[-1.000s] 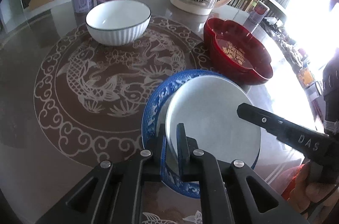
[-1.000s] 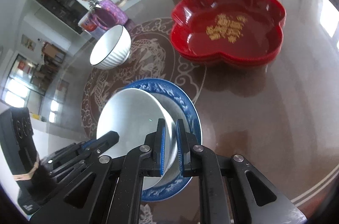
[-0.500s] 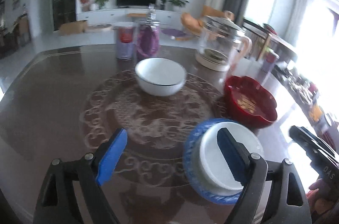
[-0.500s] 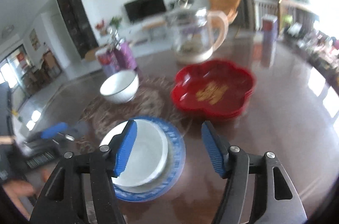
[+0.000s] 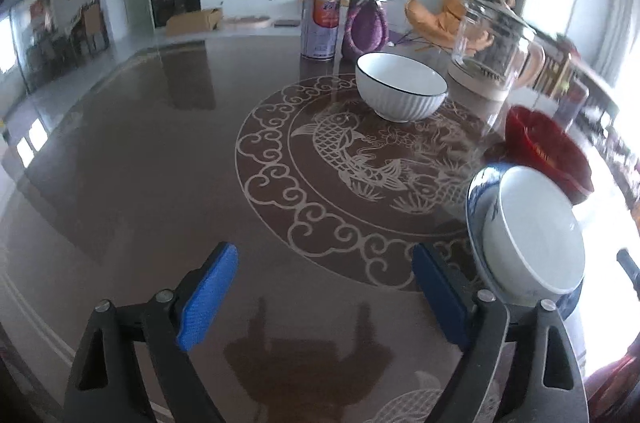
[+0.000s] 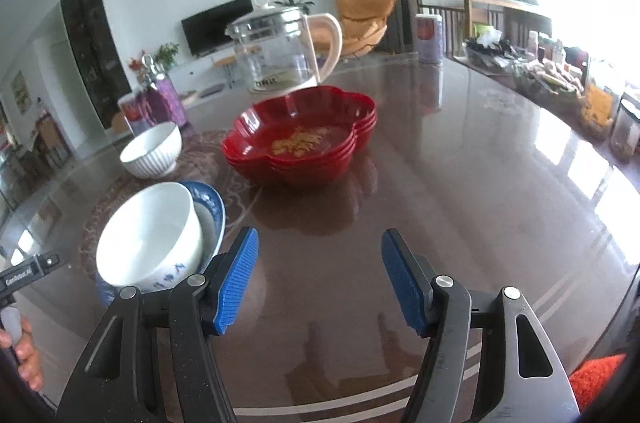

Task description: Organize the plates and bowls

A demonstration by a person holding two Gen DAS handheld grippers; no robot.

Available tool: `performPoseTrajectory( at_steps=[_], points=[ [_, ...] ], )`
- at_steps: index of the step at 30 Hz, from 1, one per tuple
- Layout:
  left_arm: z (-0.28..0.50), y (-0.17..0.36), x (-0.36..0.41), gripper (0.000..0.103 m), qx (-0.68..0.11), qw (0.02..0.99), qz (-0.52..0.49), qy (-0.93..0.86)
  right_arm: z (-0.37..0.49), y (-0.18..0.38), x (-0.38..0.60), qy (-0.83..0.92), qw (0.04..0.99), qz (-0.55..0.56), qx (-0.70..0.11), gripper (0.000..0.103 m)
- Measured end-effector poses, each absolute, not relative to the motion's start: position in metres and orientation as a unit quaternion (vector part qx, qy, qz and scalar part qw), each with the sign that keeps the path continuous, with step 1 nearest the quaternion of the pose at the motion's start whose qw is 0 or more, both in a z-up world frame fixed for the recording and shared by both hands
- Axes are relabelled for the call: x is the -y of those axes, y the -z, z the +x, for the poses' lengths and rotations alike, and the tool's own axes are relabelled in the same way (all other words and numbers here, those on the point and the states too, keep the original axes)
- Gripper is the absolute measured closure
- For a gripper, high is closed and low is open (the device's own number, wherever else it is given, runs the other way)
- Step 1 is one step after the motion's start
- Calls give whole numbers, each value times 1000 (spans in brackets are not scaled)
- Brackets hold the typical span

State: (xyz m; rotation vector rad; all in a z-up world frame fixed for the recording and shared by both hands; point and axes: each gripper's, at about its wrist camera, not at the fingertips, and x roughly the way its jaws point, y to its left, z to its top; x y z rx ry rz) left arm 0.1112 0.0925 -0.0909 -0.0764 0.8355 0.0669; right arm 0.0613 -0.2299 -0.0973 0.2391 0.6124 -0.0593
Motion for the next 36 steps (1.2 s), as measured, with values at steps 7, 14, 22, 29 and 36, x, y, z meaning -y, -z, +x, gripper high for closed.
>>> performPoseTrajectory(
  at_steps=[7,14,22,29,36],
  points=[
    [101,84,-80,1,-376,925,26,-38,60,101,222,50,947,95,-304,35],
    [97,88,-81,1,-391,920,28,-21,55,100,210,65,952,58,-295,32],
    [95,96,-100,1,-407,913,-27,-18,53,98,206,76,955,38,-283,30],
    [99,104,-118,1,-435,898,-48,-29,45,94,198,75,962,5,-262,30],
    [122,88,-122,1,-431,902,-19,-3,54,82,191,31,962,15,-269,30]
  ],
)
